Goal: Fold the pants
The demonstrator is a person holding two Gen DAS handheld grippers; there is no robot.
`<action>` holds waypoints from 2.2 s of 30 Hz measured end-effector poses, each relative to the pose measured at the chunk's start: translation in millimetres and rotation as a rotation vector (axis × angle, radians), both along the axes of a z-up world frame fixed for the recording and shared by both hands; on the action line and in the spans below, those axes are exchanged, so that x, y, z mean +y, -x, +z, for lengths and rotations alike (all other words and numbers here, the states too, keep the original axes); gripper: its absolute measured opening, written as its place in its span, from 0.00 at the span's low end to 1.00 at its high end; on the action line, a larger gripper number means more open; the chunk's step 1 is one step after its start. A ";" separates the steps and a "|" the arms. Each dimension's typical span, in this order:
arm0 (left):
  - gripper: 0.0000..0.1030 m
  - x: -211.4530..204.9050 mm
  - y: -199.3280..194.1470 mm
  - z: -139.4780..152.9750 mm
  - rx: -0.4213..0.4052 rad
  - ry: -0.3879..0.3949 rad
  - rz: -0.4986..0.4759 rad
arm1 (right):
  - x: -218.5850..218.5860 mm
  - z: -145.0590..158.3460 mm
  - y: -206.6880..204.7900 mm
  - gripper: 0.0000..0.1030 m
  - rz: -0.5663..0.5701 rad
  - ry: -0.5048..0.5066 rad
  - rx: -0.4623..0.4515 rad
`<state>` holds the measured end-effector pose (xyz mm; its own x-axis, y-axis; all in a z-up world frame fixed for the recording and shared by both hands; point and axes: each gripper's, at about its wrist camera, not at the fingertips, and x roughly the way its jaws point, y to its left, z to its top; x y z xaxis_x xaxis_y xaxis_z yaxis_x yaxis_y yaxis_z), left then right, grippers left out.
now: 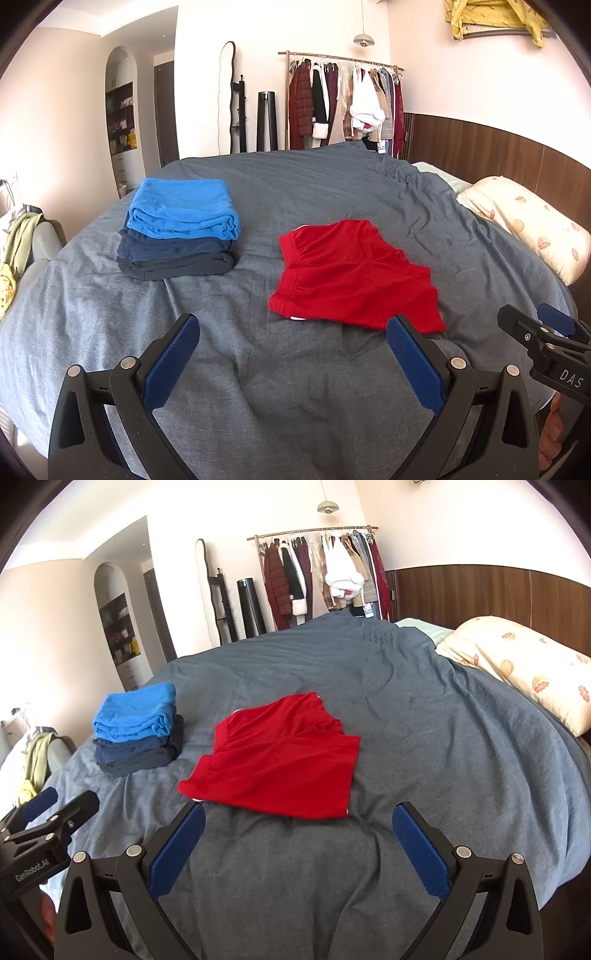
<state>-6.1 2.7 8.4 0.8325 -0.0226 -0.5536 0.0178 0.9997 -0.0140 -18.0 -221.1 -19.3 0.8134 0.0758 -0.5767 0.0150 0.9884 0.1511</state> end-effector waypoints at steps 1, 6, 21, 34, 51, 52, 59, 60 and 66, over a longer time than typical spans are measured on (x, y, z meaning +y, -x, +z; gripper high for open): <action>1.00 0.3 0.2 0.3 0.000 0.001 0.001 | 0.3 0.0 -0.1 1.00 0.000 0.000 -0.001; 1.00 0.5 0.3 0.4 0.001 0.000 -0.001 | 0.9 0.4 -0.7 1.00 0.000 0.000 -0.003; 1.00 0.4 1.6 1.0 -0.001 0.003 -0.004 | 0.6 0.5 0.6 1.00 0.000 -0.002 -0.003; 1.00 -0.5 3.2 2.2 -0.002 0.000 -0.003 | 1.6 0.5 0.8 1.00 0.000 -0.003 -0.004; 1.00 1.3 3.4 1.0 -0.001 0.004 -0.003 | 1.4 0.2 0.5 1.00 0.002 -0.003 0.000; 1.00 1.6 3.6 1.3 0.001 0.005 -0.002 | 1.4 0.2 0.3 1.00 0.001 -0.003 0.001; 1.00 -1.0 -3.1 -5.1 0.017 0.001 0.008 | 6.9 -3.1 -0.5 1.00 0.008 -0.005 0.013; 1.00 -1.5 -4.5 -6.0 0.020 0.002 0.010 | 8.0 -4.3 -0.8 1.00 0.009 -0.005 0.015; 1.00 -2.2 -18.9 -12.2 0.026 -0.007 0.032 | 6.5 -13.4 -8.1 1.00 0.015 -0.003 0.028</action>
<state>12.8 0.5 -3.7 0.8177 0.0082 -0.5755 -0.0149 0.9999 -0.0069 -9.9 -214.6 -32.7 0.7955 0.0898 -0.5992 0.0044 0.9881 0.1539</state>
